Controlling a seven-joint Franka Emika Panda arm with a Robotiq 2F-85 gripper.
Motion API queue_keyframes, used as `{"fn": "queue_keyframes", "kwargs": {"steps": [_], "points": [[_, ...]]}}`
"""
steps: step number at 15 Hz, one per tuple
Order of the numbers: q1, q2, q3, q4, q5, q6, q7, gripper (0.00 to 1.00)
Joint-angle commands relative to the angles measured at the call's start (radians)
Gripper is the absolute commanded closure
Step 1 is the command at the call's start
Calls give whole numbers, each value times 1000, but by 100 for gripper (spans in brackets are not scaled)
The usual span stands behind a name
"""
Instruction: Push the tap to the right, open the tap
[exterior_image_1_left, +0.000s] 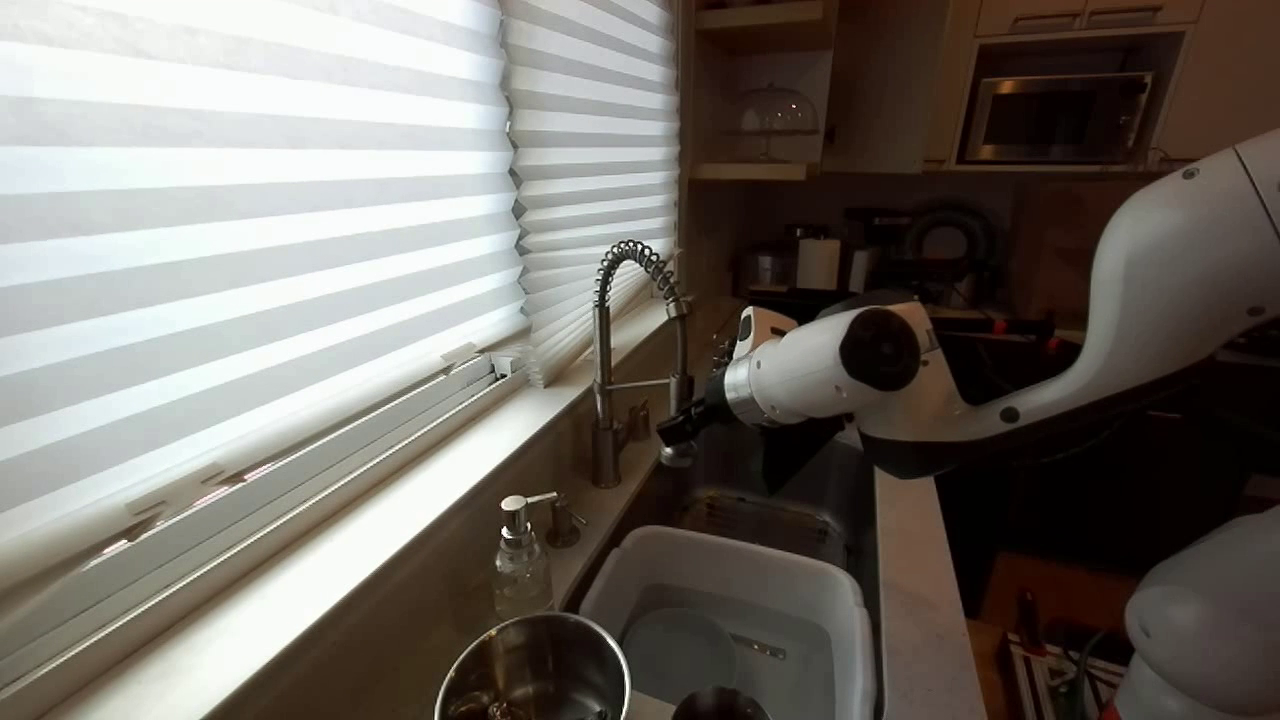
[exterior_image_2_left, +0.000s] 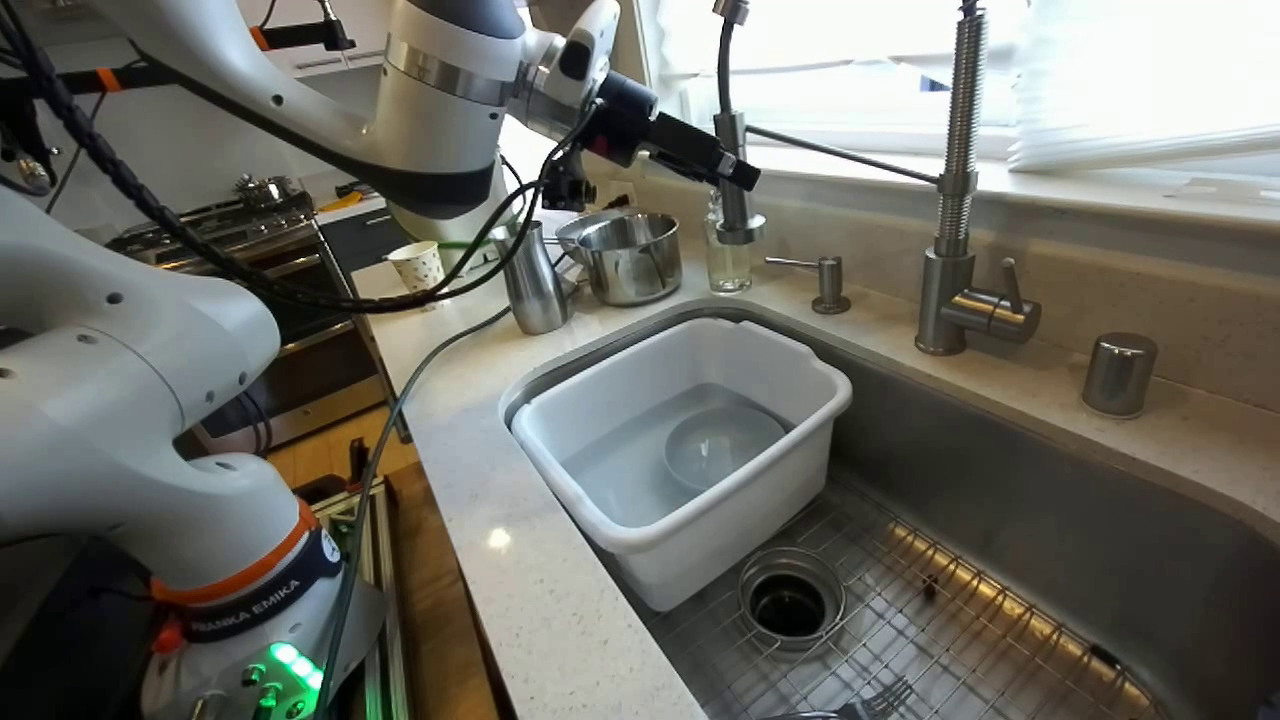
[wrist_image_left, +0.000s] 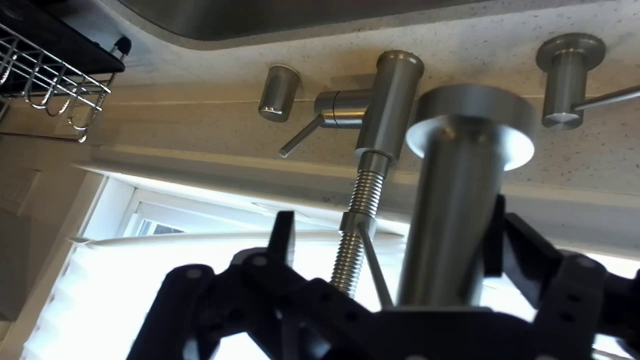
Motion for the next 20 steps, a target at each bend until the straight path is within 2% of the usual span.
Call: {"fn": "queue_keyframes", "kwargs": {"steps": [1, 8, 14, 20], "points": [[8, 32, -62, -16, 4, 52, -100, 0], [32, 67, -228, -51, 43, 148, -351, 0], [109, 95, -391, -72, 117, 195, -585, 0], [177, 117, -530, -57, 187, 178, -774, 0]]}}
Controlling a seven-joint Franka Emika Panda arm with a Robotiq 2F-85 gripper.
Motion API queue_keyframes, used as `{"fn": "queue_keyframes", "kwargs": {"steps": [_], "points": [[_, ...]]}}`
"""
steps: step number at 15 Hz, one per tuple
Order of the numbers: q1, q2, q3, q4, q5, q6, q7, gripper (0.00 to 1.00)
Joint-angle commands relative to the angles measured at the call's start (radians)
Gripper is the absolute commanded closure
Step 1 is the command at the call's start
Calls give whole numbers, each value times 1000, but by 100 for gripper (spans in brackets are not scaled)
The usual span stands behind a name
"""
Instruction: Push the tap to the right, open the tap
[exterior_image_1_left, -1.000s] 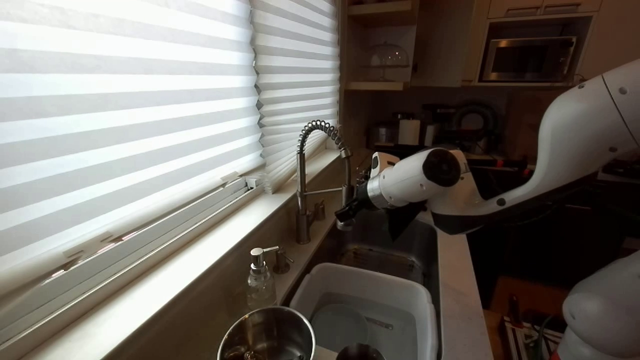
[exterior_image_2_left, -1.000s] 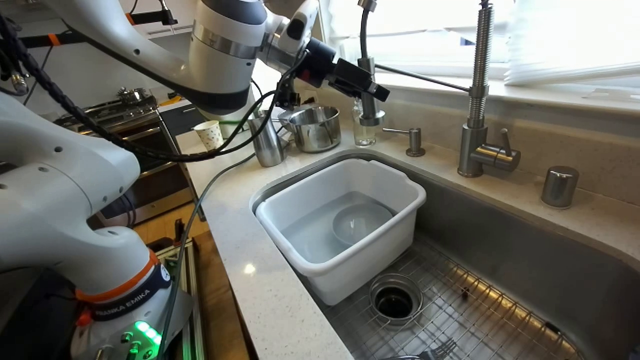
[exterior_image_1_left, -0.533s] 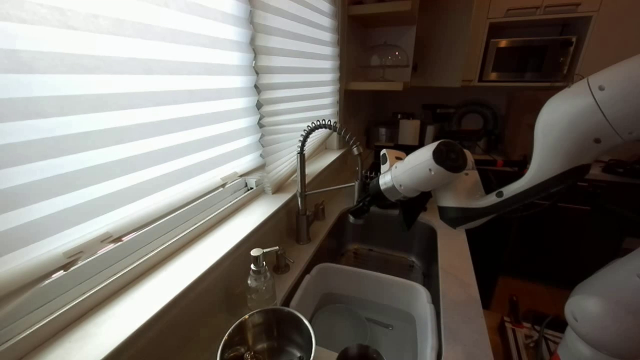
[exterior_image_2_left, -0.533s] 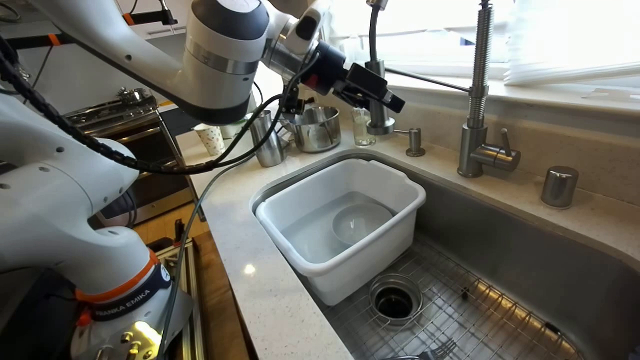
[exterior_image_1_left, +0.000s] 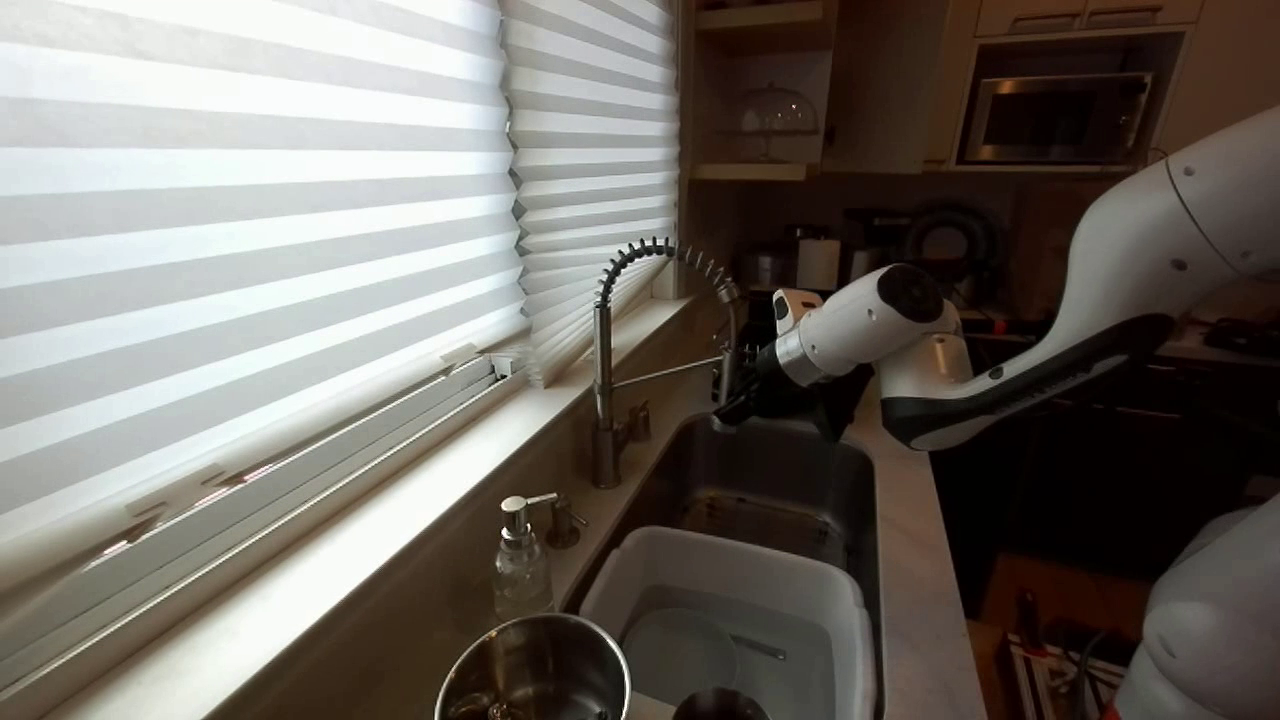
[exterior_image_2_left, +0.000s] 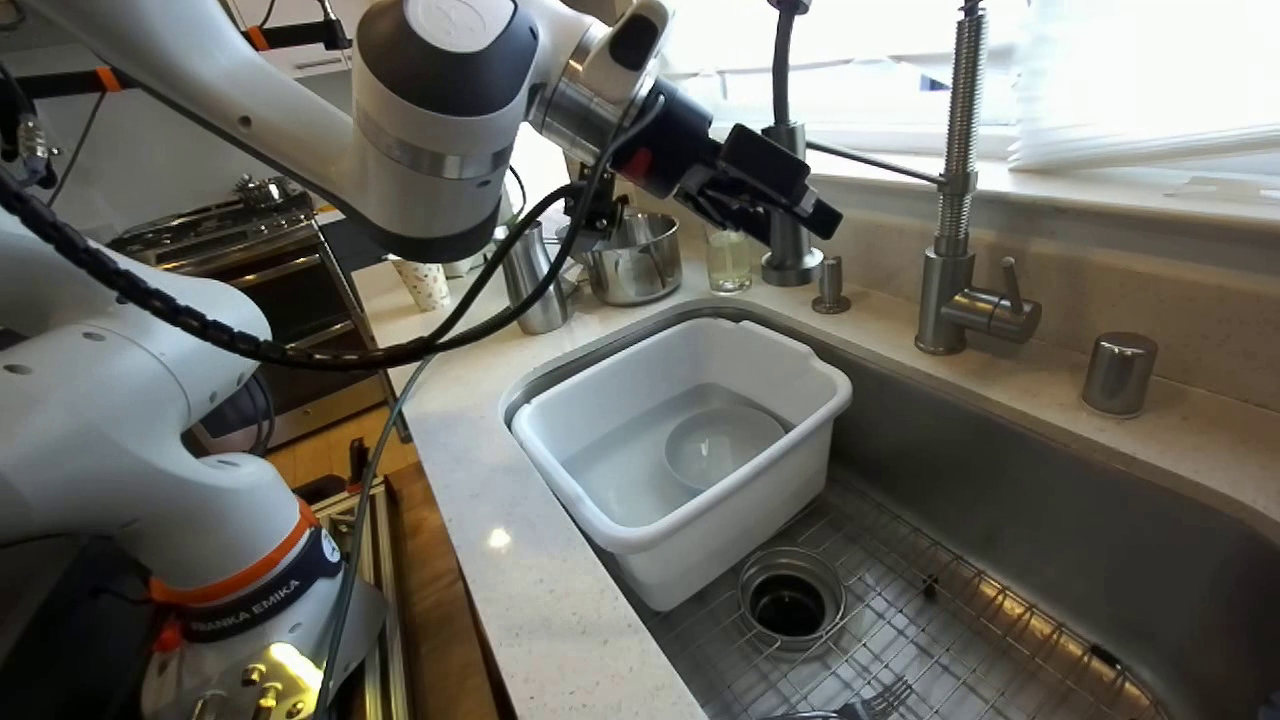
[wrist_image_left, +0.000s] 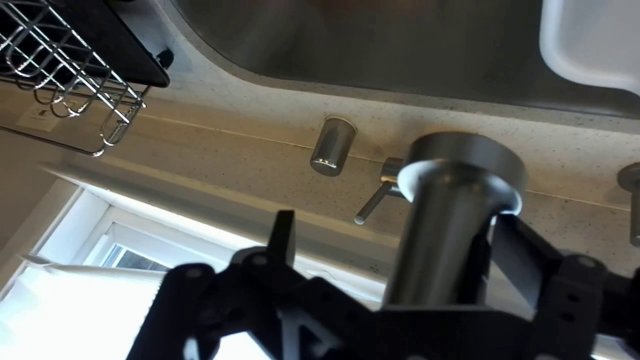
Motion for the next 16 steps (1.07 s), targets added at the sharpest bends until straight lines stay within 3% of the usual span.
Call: {"fn": "queue_keyframes", "kwargs": {"steps": [1, 7, 9, 13, 16], "points": [[53, 22, -94, -4, 58, -1, -130, 0], [135, 42, -220, 10, 138, -2, -295, 0], [203, 44, -275, -7, 209, -7, -354, 0], [286, -44, -286, -52, 478, -188, -535, 0], [297, -100, -289, -33, 602, -347, -669, 0]]}}
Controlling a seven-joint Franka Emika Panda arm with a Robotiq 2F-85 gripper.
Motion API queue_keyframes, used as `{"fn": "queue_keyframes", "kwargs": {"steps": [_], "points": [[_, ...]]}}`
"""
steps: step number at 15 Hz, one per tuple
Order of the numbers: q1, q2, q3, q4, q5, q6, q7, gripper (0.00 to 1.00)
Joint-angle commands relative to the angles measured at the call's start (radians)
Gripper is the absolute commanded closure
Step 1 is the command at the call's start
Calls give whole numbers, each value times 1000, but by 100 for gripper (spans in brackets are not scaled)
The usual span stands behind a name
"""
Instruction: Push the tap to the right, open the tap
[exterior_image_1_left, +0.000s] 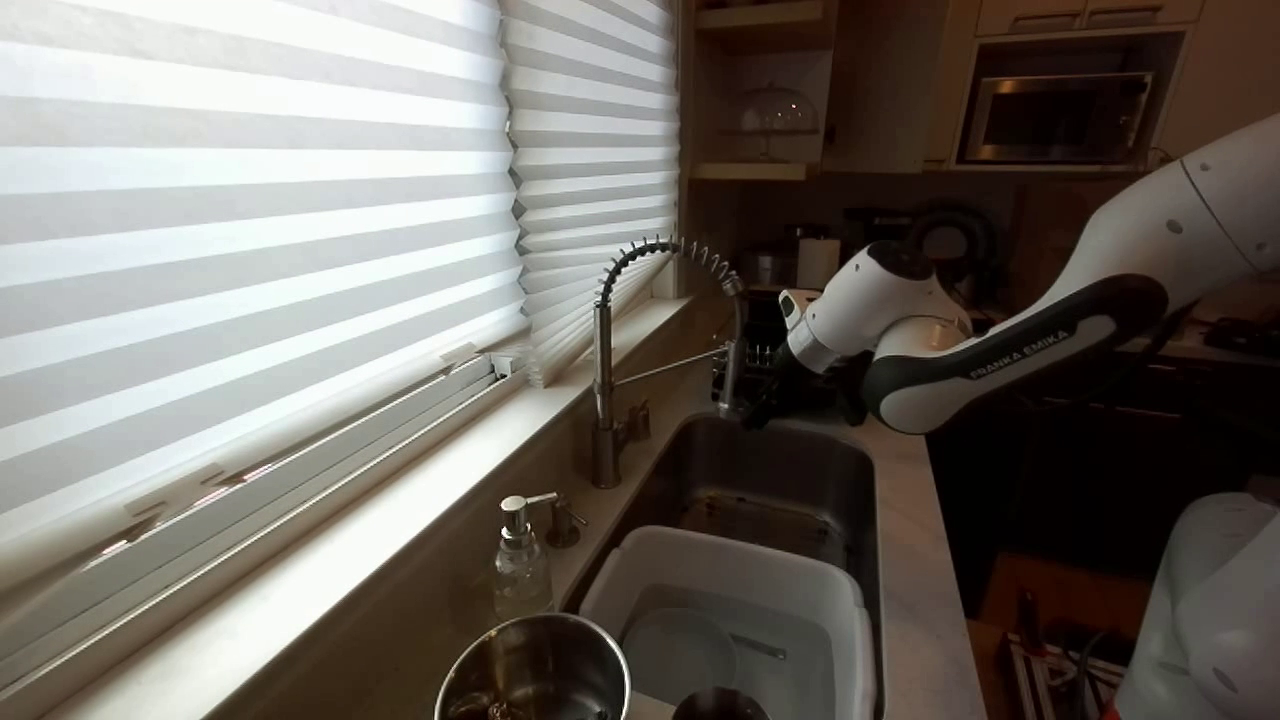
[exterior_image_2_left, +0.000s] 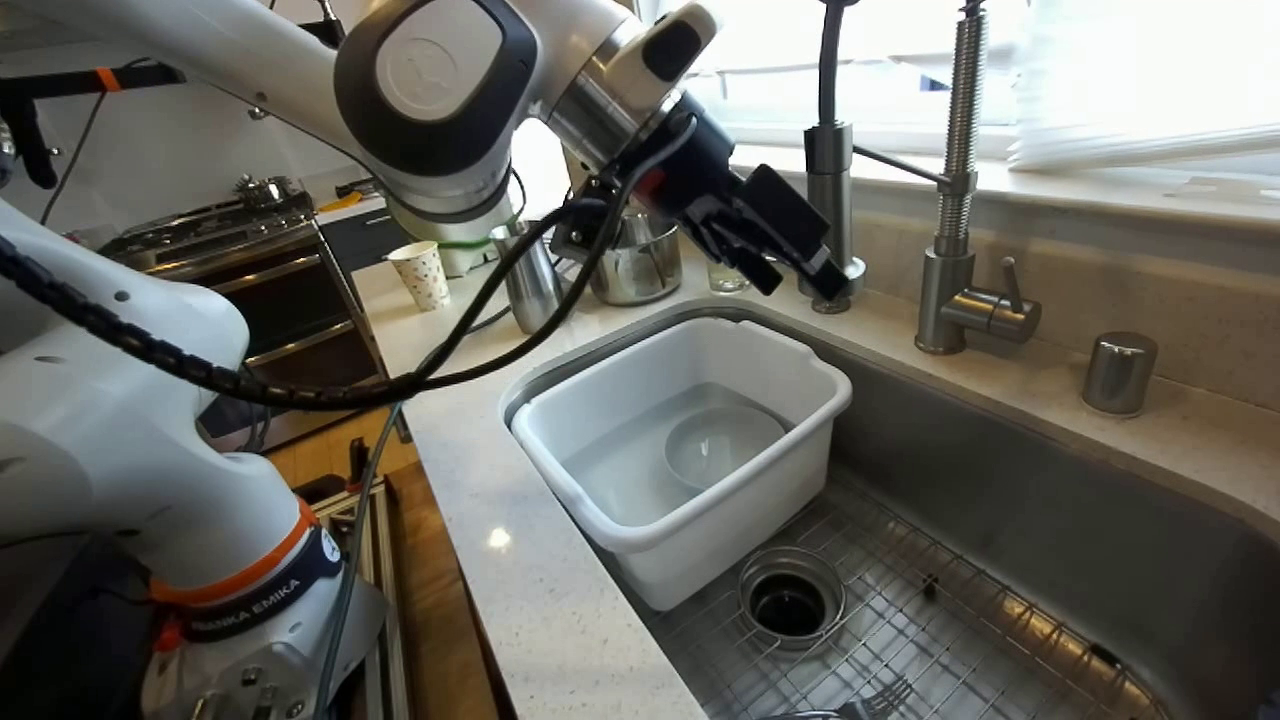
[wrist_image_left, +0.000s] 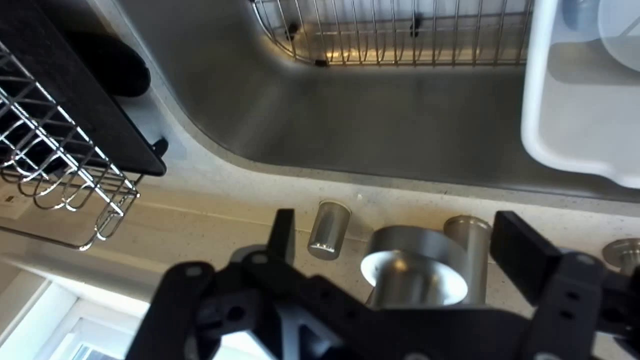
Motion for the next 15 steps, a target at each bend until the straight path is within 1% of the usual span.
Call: {"fn": "queue_keyframes", "kwargs": {"steps": [1, 5, 7, 8, 10, 11, 12, 15], "points": [[22, -95, -27, -3, 133, -165, -163, 0], [66, -130, -125, 36, 254, -247, -386, 0], [127, -149, -208, 45, 353, -264, -519, 0], [168, -162, -257, 51, 416, -278, -592, 0], [229, -179, -333, 69, 542, -309, -672, 0], [147, -146, -251, 56, 454, -258, -601, 0], [158, -149, -267, 60, 472, -263, -623, 0], [152, -149, -255, 60, 468, -262, -618, 0]]}}
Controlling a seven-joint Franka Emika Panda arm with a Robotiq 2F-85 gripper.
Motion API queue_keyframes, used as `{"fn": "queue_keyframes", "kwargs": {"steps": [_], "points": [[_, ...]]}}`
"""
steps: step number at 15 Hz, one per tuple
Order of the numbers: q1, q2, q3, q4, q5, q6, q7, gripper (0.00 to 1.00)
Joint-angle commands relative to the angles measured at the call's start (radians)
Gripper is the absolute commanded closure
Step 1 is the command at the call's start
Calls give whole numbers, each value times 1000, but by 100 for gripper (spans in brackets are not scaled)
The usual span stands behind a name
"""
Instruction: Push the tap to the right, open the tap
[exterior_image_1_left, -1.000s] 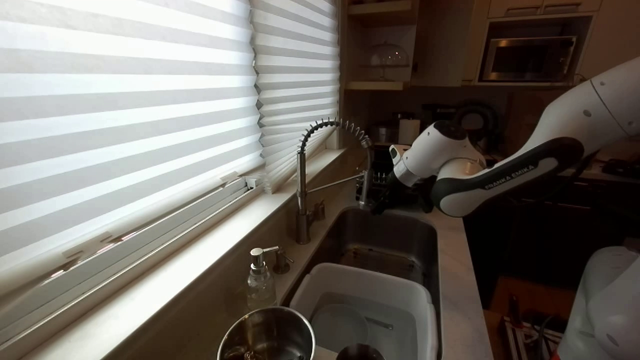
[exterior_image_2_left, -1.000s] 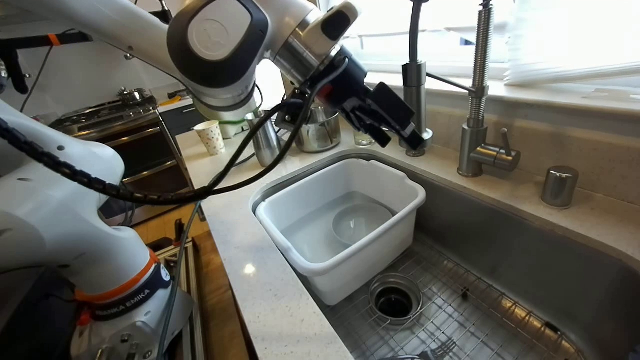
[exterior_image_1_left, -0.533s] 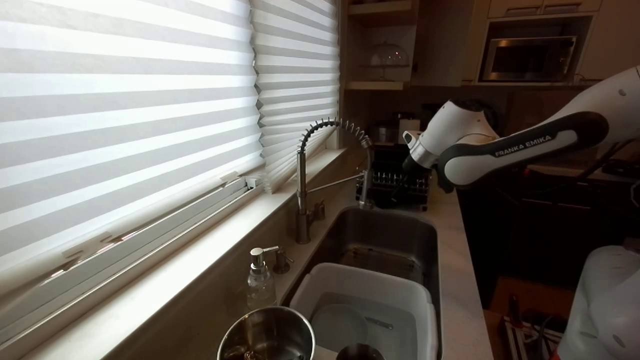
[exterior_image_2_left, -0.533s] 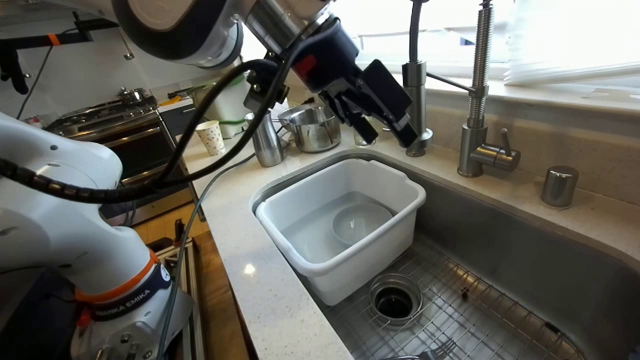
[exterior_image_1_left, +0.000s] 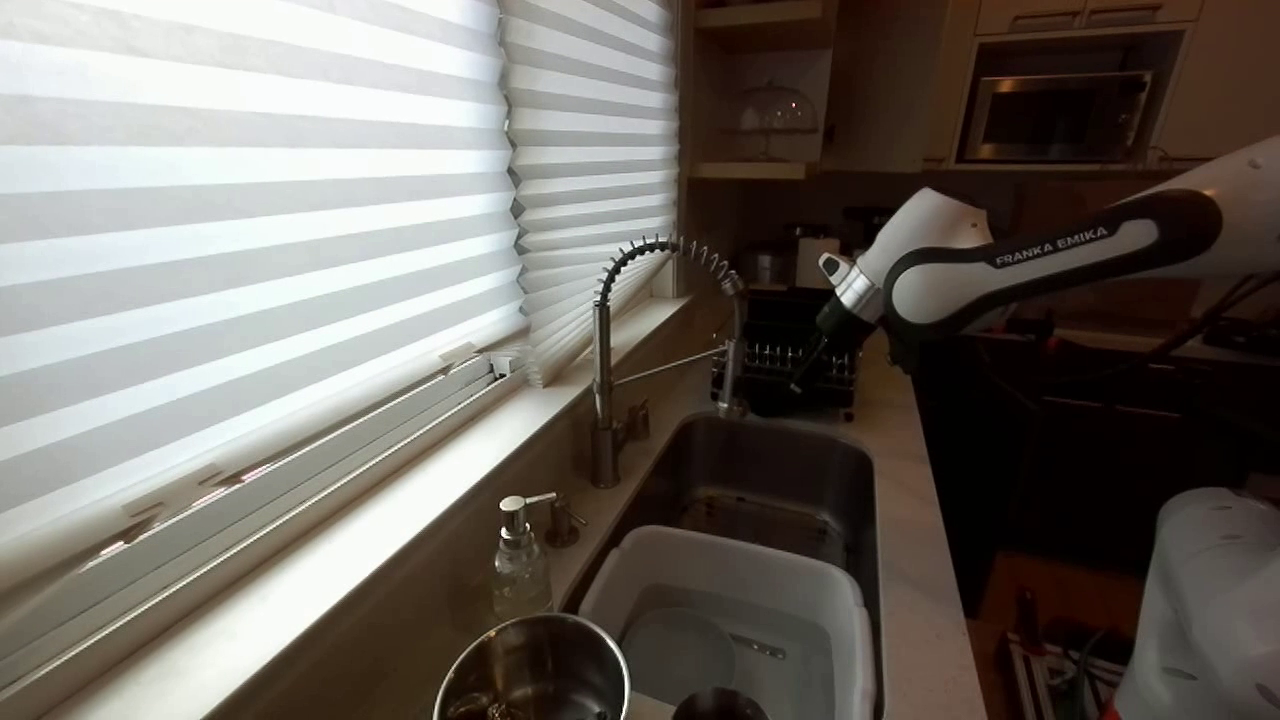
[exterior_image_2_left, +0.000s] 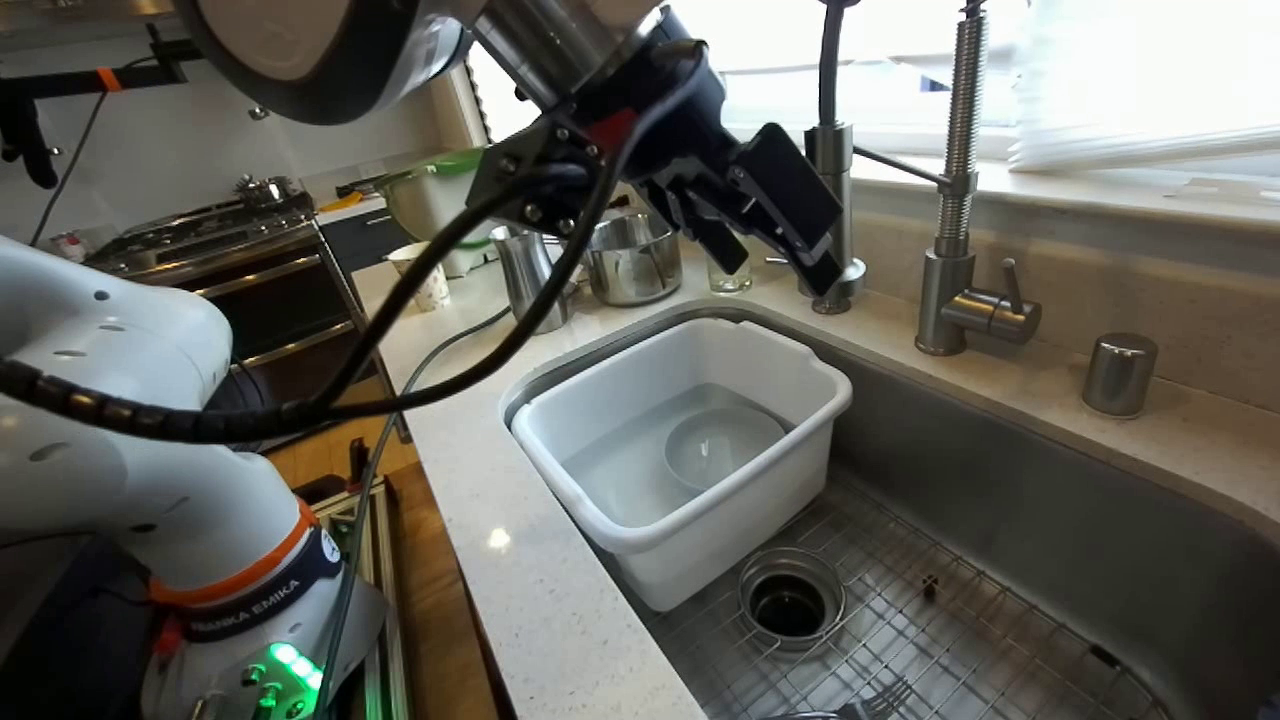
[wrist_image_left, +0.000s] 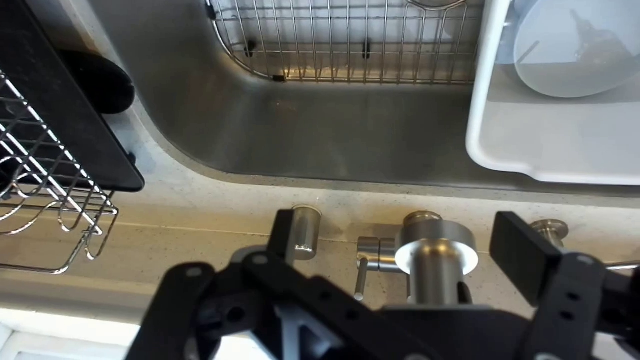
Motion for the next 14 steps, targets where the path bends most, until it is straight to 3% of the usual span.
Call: {"fn": "queue_keyframes", "kwargs": {"steps": [1, 8, 11, 14], "points": [[-7, 2, 11, 1, 6, -2, -2, 0], [23, 143, -67, 198, 53, -87, -74, 0], [74, 222, -133, 298, 174, -157, -197, 0], [115, 317, -184, 389, 365, -216, -348, 0]]}}
